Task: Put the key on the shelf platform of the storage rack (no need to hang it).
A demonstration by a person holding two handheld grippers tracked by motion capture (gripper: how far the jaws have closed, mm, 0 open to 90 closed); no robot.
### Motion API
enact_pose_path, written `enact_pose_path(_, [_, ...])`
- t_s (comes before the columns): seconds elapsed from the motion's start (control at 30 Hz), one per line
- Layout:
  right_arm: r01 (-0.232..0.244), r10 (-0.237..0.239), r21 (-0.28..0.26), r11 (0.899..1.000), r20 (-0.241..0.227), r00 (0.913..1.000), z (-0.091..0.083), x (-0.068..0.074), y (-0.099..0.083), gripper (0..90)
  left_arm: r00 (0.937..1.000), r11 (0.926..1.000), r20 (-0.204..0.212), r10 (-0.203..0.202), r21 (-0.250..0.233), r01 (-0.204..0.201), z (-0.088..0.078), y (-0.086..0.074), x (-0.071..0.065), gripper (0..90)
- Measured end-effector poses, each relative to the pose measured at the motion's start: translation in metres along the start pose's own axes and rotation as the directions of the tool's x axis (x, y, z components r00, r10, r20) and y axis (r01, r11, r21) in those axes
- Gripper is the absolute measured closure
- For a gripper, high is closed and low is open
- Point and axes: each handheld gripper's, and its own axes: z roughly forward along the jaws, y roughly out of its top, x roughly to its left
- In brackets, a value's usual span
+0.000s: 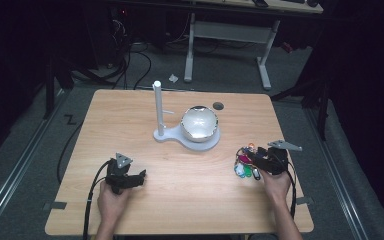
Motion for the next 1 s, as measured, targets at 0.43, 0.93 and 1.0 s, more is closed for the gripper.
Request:
enact_pose_path(0.43, [0.003,-0.005,0.052,0.999,0.044,0.999,0.025,-0.007,-0.004,43.5,1.0,1.0,0.0,0.0,0.0,0.0,0.0,0.0,0.0,18.9])
enact_pose_path(0.93, [0.056,-0.062,0.123,0.991,0.048,0.9969,0.047,-0.003,0.005,43.2,1.0,1.0,0.0,0.0,0.0,0.0,0.0,0.0,0.0,18.9])
enact_pose_path(1.0, [0.06,-0.068,0.135,0.989,0.052,0.9963,0.05,-0.003,0.004,43.9,1.0,1.0,0.0,0.0,0.0,0.0,0.0,0.0,0.0,18.9])
